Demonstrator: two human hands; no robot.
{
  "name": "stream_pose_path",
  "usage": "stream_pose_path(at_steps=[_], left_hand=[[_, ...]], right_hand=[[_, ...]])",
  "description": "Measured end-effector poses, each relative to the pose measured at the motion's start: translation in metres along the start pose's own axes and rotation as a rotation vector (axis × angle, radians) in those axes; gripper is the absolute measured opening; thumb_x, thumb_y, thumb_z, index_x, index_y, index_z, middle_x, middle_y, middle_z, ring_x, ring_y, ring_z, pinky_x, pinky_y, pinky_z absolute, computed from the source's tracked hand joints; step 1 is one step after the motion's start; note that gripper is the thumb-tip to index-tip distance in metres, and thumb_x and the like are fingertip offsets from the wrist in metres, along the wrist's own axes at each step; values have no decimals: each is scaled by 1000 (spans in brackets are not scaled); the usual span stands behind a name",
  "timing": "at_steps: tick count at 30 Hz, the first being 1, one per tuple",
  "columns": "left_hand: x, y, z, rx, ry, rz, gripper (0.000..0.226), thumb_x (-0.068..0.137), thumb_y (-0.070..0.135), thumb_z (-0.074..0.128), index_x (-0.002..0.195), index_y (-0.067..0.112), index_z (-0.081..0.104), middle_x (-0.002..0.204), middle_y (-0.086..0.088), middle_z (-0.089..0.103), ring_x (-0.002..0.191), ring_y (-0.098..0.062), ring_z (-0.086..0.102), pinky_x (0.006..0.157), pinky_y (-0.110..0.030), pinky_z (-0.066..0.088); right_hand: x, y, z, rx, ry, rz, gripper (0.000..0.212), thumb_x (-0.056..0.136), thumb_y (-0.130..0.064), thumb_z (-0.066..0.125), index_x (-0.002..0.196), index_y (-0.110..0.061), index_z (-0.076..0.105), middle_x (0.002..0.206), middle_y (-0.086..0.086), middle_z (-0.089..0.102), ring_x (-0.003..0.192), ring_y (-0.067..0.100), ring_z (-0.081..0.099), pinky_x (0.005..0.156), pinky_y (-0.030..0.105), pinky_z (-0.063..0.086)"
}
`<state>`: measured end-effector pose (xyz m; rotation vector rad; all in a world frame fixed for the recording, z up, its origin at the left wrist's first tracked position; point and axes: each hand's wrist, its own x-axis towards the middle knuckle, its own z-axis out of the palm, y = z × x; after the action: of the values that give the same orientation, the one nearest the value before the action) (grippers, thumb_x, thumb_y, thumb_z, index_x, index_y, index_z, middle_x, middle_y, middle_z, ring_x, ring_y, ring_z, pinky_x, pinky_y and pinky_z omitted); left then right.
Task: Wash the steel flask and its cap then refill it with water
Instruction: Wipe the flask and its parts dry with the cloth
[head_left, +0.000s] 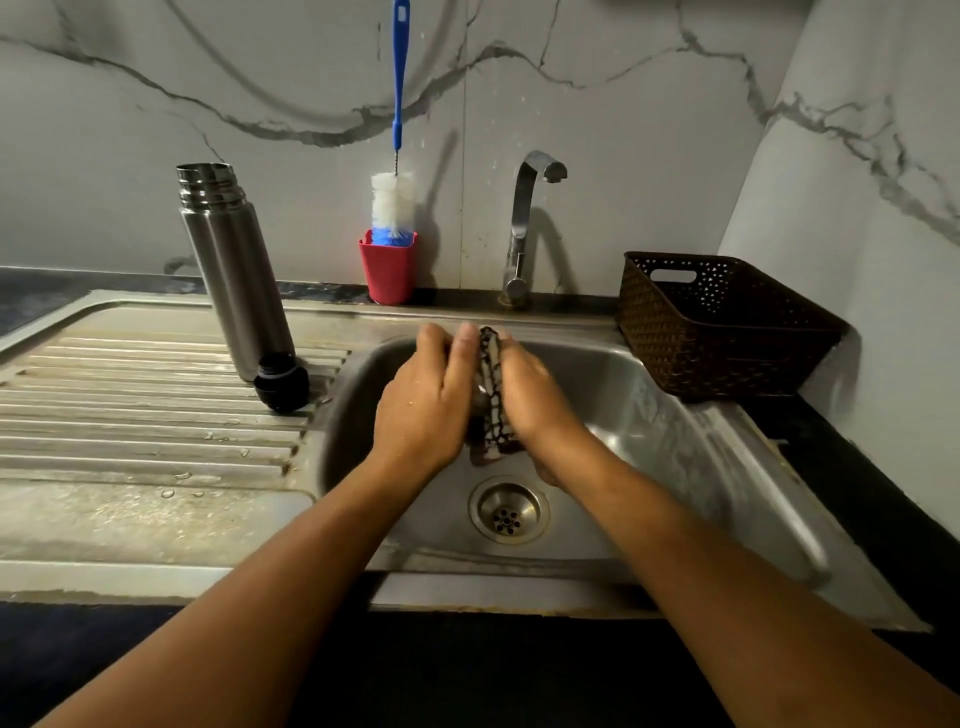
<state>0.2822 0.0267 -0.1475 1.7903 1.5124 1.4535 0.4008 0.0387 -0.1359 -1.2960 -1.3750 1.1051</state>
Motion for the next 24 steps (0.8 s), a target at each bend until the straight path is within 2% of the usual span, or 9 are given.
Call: stream_pose_path(at_steps=[3,5,7,9,11,14,17,20,24], left_hand=[[-3,-1,5,277,-25,213,46,101,66,27,101,28,51,92,10,61,80,-5,59,67,-25,43],[1,-4,10,109,-33,104,51,100,69,27,100,27,56,97,7,64,86,-9,62,75,-31,48],[8,-4,11,-223,-69,-176,66,98,77,27,112,25,64,103,-3,72,98,-20,70,90,-43,56],[10,-7,8,-416,-109,-447,72,97,81,27,118,25,68,110,-11,75,104,-32,72,93,-46,55],[8,-9,0,-564,-130,-550,67,100,75,31,104,26,77,108,-17,77,110,-41,71,102,-55,53],[6,-6,-8,-516,-83,-496,63,102,72,30,99,29,77,100,-14,78,110,-38,72,104,-58,51],[9,3,-14,-242,-26,-285,60,104,68,33,98,24,73,93,2,76,94,-14,73,91,-39,57],[9,5,-15,-86,-144,-78,55,106,59,38,91,20,75,82,-2,76,78,-10,72,80,-37,59],[11,9,-13,-269,-252,-120,43,109,46,45,97,18,75,88,-4,78,87,-18,74,89,-44,61]], right_hand=[[-7,-5,-15,173,-182,342,52,103,-55,37,110,-19,74,94,11,77,85,32,73,65,46,61],[-4,0,-16,55,-65,115,51,104,-55,35,111,-22,73,102,9,77,97,26,72,87,50,59],[-4,5,-13,-245,42,-338,43,106,-48,36,117,-22,68,111,2,72,104,18,68,96,47,54],[-6,9,-11,-443,-51,-624,36,107,-38,40,132,-22,61,130,-1,63,119,13,60,104,41,50],[-8,10,-10,-541,-151,-686,43,105,-33,44,146,-26,54,153,-3,47,139,13,45,116,36,39],[-14,7,-1,-522,-151,-707,45,104,-28,45,148,-32,52,160,-4,40,145,14,39,118,35,35],[-11,4,8,-245,-71,-453,37,109,-39,35,139,-30,56,136,1,62,123,17,60,103,36,51],[-4,2,1,-12,-38,-57,43,104,-54,37,126,-27,61,119,6,71,110,23,67,99,49,55],[-8,6,-8,69,-23,-126,34,110,-41,40,132,-23,59,124,8,69,108,16,67,90,38,61]])
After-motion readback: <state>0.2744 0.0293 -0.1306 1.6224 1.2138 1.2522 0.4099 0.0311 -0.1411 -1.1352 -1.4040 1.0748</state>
